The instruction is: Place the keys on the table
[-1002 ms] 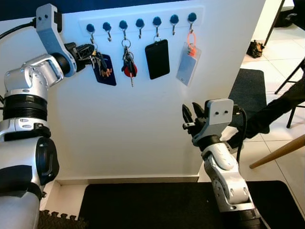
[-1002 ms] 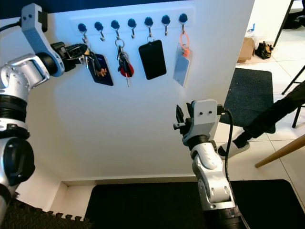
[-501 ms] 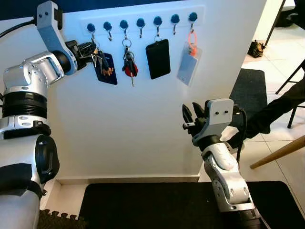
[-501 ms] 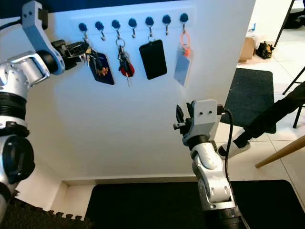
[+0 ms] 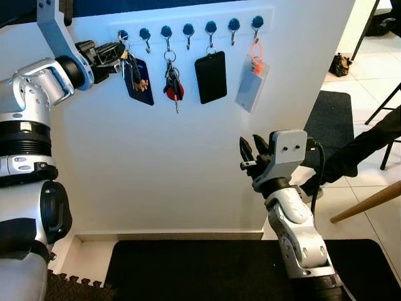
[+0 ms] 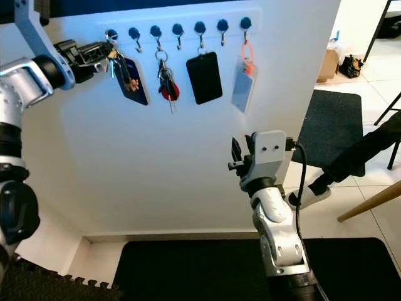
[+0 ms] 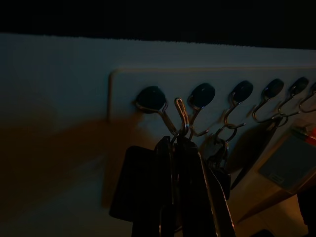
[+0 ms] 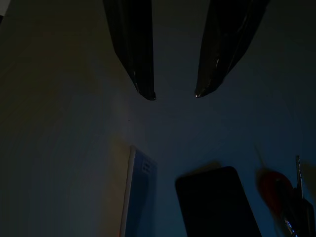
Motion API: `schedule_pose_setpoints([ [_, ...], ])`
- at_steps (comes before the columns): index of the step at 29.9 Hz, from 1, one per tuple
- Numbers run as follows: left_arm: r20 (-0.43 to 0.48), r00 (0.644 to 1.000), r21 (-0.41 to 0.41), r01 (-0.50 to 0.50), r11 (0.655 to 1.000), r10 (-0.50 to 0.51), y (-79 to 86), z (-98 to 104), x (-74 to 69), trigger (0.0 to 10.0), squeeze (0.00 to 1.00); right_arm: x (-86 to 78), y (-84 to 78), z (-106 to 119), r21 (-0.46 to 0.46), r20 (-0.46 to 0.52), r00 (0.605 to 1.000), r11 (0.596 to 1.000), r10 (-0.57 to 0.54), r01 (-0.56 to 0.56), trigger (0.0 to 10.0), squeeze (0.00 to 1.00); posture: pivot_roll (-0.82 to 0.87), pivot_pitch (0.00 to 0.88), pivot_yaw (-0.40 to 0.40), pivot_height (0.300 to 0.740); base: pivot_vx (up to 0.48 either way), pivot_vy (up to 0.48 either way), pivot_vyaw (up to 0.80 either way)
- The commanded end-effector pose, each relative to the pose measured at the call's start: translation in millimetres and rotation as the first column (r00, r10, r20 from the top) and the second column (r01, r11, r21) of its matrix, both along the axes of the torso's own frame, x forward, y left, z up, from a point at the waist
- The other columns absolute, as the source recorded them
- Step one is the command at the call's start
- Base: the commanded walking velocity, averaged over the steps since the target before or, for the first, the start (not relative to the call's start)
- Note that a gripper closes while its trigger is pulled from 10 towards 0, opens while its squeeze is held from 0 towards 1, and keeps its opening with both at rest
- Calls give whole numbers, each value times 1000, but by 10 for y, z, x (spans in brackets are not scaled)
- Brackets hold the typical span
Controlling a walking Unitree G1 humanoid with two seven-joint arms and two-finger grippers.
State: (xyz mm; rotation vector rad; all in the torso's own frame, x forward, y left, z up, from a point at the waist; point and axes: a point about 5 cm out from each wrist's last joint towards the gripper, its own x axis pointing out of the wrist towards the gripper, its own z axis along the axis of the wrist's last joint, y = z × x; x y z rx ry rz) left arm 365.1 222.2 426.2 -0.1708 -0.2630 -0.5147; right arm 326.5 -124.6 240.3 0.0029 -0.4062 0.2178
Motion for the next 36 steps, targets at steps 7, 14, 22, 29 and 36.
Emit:
schedule_pose_setpoints([
  [7, -67, 995, 87, -64, 994, 70, 10, -154, 76, 10000, 0, 7, 30, -11, 12, -10, 1000, 1000, 15, -15, 10000, 0, 82, 266, 129, 740, 0, 0, 0],
  [14, -153, 976, 115, -140, 983, 157, -23, -418, 290, 10000, 0, -1, 13, -13, 11, -11, 1000, 1000, 9, -9, 10000, 0, 73, 267, 130, 740, 0, 0, 0],
  [22, -129, 968, 93, -203, 975, 214, -5, -332, 337, 10000, 0, -7, 16, -10, 10, -9, 1000, 1000, 7, -7, 10000, 0, 65, 263, 137, 740, 0, 0, 0],
  [29, -99, 966, 75, -234, 969, 241, 92, -187, 290, 10000, 0, -26, -2, -15, 10, -9, 1000, 1000, 1, -1, 10000, 0, 62, 260, 143, 740, 0, 0, 0],
  [36, -66, 982, 38, -174, 984, 176, 291, 34, 100, 10000, 0, -24, -9, -17, 10, -8, 1000, 1000, 2, -2, 10000, 0, 75, 256, 135, 740, 0, 0, 0],
])
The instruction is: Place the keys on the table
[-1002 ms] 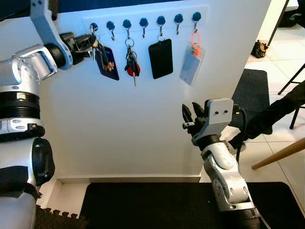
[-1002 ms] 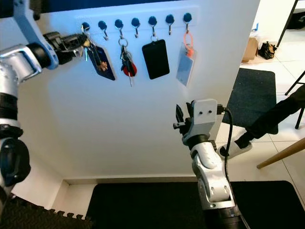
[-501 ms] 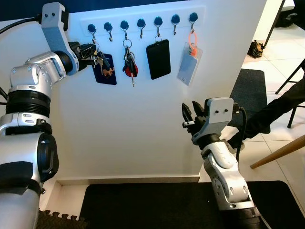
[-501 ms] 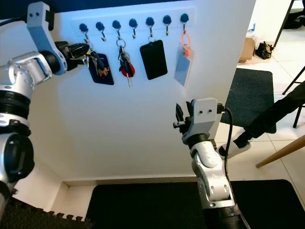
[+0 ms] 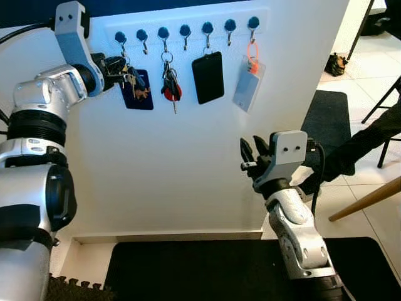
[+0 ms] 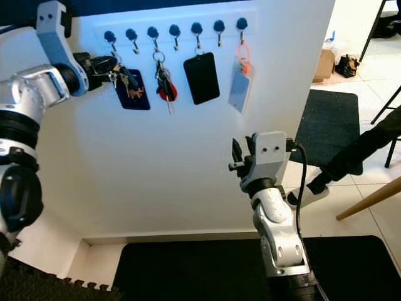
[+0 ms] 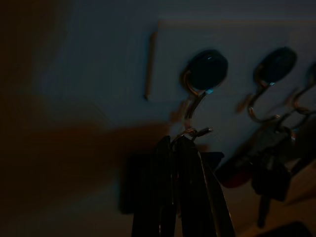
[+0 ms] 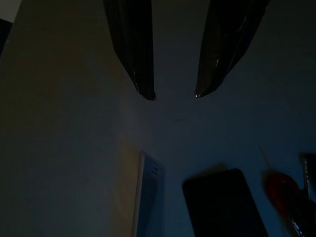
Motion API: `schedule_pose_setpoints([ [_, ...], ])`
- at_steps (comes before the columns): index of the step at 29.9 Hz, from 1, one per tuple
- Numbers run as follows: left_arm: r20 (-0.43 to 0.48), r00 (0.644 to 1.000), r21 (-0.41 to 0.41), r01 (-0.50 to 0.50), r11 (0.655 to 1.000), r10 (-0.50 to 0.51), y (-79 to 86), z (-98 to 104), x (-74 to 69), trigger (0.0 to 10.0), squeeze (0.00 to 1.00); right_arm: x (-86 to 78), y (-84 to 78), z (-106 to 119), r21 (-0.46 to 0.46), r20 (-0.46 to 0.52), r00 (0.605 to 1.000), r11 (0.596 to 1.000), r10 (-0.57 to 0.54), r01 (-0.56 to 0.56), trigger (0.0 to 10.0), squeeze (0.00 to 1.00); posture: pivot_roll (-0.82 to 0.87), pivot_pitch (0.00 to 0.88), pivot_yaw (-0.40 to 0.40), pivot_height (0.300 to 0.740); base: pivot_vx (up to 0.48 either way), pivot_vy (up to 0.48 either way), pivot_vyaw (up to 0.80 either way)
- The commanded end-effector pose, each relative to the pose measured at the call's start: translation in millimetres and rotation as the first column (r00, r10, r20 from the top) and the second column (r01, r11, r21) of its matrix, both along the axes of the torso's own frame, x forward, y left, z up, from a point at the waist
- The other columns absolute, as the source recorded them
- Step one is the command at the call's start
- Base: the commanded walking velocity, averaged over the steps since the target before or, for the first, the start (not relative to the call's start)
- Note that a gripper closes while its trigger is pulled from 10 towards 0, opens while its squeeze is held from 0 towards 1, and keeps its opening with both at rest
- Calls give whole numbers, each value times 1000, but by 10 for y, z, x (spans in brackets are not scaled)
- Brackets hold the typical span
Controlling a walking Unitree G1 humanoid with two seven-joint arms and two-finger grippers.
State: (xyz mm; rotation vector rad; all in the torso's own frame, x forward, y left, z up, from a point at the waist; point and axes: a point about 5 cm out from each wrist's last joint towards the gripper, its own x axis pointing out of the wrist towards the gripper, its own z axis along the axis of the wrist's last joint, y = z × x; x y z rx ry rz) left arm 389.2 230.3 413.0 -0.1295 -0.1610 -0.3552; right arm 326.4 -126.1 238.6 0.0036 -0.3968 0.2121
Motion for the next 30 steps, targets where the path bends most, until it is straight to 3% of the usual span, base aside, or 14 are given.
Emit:
schedule_pose_setpoints([
  [1, 36, 999, -11, -19, 1000, 19, 210, 166, -141, 10000, 0, -23, 6, 1, 9, 1, 1000, 1000, 8, -8, 10000, 0, 75, 256, 135, 740, 0, 0, 0],
  [9, 114, 993, -64, 41, 997, -33, 268, 323, -276, 10000, 0, -7, 40, 5, 12, -1, 1000, 1000, 23, -23, 10000, 0, 84, 260, 126, 740, 0, 0, 0],
  [20, 152, 984, -50, 104, 993, -95, 59, 420, -285, 10000, 0, -1, 44, 9, 11, -3, 1000, 1000, 23, -23, 10000, 0, 76, 266, 133, 740, 0, 0, 0],
  [21, 138, 987, 10, 79, 997, -79, 38, 381, -267, 10000, 0, -9, 28, -2, 11, -6, 1000, 1000, 17, -17, 10000, 0, 76, 266, 139, 740, 0, 0, 0],
  [25, 87, 994, 65, 54, 996, -60, 23, 214, -217, 10000, 0, -16, 20, -10, 14, -7, 1000, 1000, 11, -11, 10000, 0, 76, 266, 144, 740, 0, 0, 0],
  [30, 53, 998, 88, 38, 995, -43, 25, 78, -176, 10000, 0, -16, 20, -11, 16, -7, 1000, 1000, 9, -8, 10000, 0, 76, 266, 145, 740, 0, 0, 0],
])
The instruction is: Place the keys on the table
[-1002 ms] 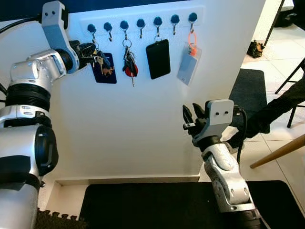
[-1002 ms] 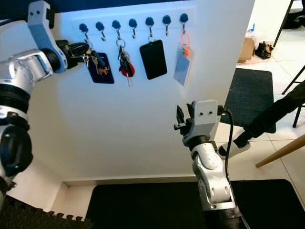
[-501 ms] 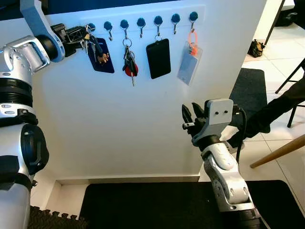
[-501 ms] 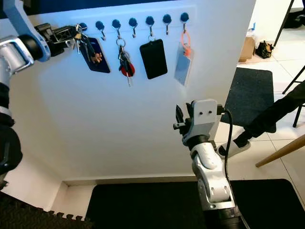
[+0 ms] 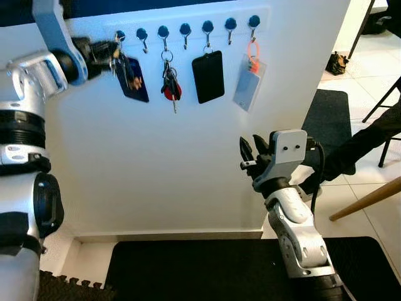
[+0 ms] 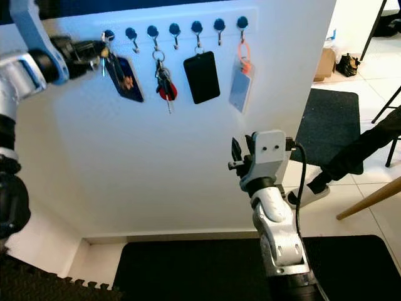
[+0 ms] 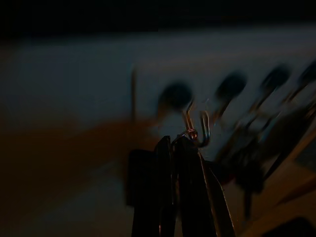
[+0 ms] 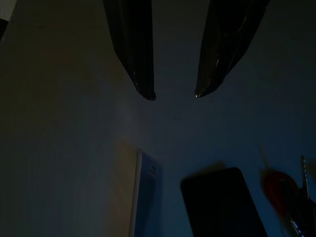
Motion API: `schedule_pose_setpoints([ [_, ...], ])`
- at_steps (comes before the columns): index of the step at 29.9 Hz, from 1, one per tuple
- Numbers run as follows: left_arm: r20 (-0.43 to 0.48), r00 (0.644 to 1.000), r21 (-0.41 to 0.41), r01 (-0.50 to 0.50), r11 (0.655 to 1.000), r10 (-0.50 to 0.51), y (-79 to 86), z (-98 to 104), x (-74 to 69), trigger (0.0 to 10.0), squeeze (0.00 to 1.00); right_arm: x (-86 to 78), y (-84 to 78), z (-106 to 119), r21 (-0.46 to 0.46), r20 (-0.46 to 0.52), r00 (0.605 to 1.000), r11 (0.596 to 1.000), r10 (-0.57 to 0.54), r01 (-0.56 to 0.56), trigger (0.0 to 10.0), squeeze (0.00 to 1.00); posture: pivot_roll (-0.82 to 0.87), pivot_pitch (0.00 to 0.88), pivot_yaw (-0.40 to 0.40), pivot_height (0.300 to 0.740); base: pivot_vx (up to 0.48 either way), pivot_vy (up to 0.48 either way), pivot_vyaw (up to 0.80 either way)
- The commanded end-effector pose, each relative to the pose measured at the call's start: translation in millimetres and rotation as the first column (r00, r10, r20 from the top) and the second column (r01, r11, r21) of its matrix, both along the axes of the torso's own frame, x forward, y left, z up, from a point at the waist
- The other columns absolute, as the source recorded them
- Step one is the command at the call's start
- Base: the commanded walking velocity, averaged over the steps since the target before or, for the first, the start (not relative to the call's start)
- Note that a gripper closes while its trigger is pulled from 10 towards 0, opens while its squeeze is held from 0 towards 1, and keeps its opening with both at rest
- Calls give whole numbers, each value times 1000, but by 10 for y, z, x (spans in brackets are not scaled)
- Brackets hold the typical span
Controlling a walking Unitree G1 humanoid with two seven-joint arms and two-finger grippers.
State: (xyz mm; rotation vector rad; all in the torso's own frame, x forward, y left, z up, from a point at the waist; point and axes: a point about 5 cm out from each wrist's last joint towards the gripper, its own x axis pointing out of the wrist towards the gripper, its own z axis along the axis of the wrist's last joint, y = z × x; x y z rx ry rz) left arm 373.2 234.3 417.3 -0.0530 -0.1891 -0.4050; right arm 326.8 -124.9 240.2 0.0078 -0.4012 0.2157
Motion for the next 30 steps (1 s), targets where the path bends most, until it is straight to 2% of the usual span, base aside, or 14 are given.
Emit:
schedule_pose_setpoints([
  [1, -4, 1000, 34, -23, 999, 23, -13, -59, 14, 10000, 0, -19, 7, -27, 13, -11, 1000, 1000, 4, -3, 10000, 0, 79, 267, 145, 740, 0, 0, 0],
  [2, -41, 997, 56, -63, 996, 65, -12, -264, 67, 10000, 0, -18, 7, -28, 16, -11, 1000, 1000, 3, -3, 10000, 0, 81, 266, 142, 740, 0, 0, 0],
  [3, -53, 995, 62, -78, 995, 81, -11, -341, 85, 10000, 0, -18, 10, -29, 17, -11, 1000, 1000, 4, -4, 10000, 0, 81, 266, 142, 740, 0, 0, 0],
  [6, -71, 990, 63, -117, 991, 121, 1, -441, 119, 10000, 0, -18, 16, -29, 17, -11, 1000, 1000, 6, -6, 10000, 0, 79, 266, 139, 740, 0, 0, 0],
  [11, -15, 983, 49, -180, 983, 181, 2, -464, 134, 10000, 0, -11, 29, -25, 17, -12, 1000, 1000, 12, -12, 10000, 0, 81, 266, 134, 740, 0, 0, 0],
  [12, -6, 984, 25, -180, 983, 181, -5, -462, 135, 10000, 882, -8, 33, -24, 17, -12, 1000, 1000, 13, -13, 10000, 0, 80, 265, 132, 740, 0, 0, 0],
  [14, 0, 984, 9, -179, 984, 179, -11, -462, 133, 10000, 882, -6, 35, -24, 17, -12, 1000, 1000, 15, -14, 10000, 0, 80, 265, 132, 740, 0, 0, 0],
  [15, 9, 984, 12, -177, 984, 177, -19, -461, 127, 10000, 1000, -5, 40, -22, 18, -12, 1000, 1000, 16, -16, 10000, 0, 80, 265, 132, 740, 0, 0, 0],
  [19, 32, 985, -7, -168, 986, 168, -41, -455, 100, 10000, 1000, -3, 49, -22, 19, -12, 1000, 1000, 18, -18, 10000, 0, 81, 262, 134, 740, 0, 0, 0],
  [20, 48, 984, -13, -173, 985, 174, -44, -462, 82, 10000, 0, -3, 53, -22, 20, -12, 1000, 1000, 19, -19, 10000, 0, 81, 261, 135, 740, 0, 0, 0],
  [23, 72, 979, -31, -189, 981, 191, -33, -472, 53, 10000, 0, -3, 55, -23, 22, -12, 1000, 1000, 19, -19, 10000, 0, 82, 261, 136, 740, 0, 0, 0],
  [25, 141, 951, 23, -280, 960, 274, -7, -475, 22, 10000, 0, -5, 53, -26, 24, -13, 1000, 1000, 18, -18, 10000, 0, 84, 261, 133, 740, 0, 0, 0],
  [27, 177, 939, 58, -310, 949, 296, -22, -481, 8, 10000, 0, -6, 54, -28, 24, -13, 1000, 1000, 19, -19, 10000, 0, 84, 261, 133, 740, 0, 0, 0],
  [30, 216, 937, 94, -300, 949, 275, -138, -505, -25, 10000, 0, -5, 68, -32, 25, -15, 1000, 999, 25, -25, 10000, 0, 85, 262, 130, 740, 0, 0, 0],
])
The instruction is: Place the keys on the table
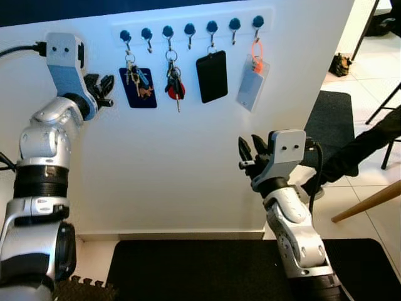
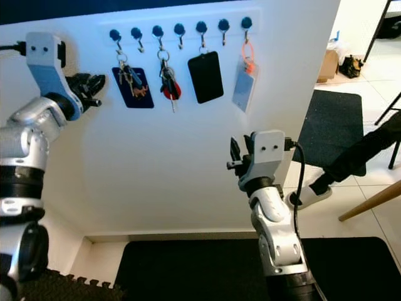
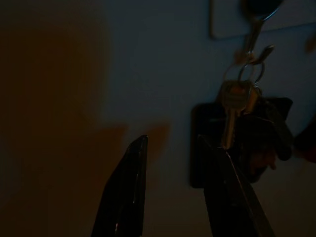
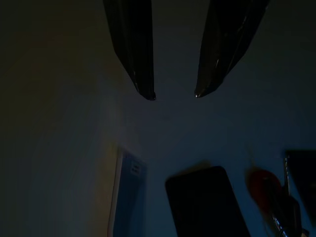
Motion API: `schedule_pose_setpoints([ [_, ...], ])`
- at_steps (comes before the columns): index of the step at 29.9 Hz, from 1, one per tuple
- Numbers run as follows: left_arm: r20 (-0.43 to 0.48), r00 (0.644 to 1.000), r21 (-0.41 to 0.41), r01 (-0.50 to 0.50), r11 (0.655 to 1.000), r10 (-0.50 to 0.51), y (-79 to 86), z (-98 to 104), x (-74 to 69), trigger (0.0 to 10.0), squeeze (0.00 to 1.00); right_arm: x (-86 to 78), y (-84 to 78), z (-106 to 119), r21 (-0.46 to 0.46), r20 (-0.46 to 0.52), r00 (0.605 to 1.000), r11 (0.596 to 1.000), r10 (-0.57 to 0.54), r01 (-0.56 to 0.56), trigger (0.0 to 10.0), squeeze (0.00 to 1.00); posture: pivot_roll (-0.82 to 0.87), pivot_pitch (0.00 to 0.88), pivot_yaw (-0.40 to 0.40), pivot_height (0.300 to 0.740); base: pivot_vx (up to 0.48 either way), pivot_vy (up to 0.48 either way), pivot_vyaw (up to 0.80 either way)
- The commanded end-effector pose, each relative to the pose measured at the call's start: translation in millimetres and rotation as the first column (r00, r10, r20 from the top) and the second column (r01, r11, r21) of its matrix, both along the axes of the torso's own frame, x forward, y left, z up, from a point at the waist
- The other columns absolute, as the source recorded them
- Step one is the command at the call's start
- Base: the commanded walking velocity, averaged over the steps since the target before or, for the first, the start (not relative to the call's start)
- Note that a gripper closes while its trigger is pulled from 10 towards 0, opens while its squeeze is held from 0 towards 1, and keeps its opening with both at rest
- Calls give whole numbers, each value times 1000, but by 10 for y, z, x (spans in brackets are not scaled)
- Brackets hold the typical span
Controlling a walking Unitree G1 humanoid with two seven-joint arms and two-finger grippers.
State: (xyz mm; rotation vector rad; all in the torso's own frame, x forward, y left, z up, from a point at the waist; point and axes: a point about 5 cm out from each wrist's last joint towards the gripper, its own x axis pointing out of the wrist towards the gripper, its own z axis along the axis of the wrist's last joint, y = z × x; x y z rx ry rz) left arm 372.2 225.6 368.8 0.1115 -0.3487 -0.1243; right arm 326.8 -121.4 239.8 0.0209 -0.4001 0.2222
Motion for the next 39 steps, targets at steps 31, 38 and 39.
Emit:
schedule_pose_setpoints([
  [31, 92, 989, 56, -121, 991, 116, -397, -138, 77, 10000, 0, -13, 50, -28, 13, -9, 1000, 1000, 20, -20, 10000, 0, 70, 246, 135, 740, 0, 0, 0],
  [38, 86, 990, 58, -115, 992, 110, -488, -161, 199, 10000, 0, -2, 72, -15, 15, -7, 1000, 1000, 27, -27, 10000, 0, 73, 254, 131, 740, 0, 0, 0],
  [39, 87, 990, 58, -117, 991, 112, -487, -151, 212, 10000, 0, -2, 73, -15, 15, -8, 1000, 1000, 27, -27, 10000, 0, 73, 256, 132, 740, 0, 0, 0],
])
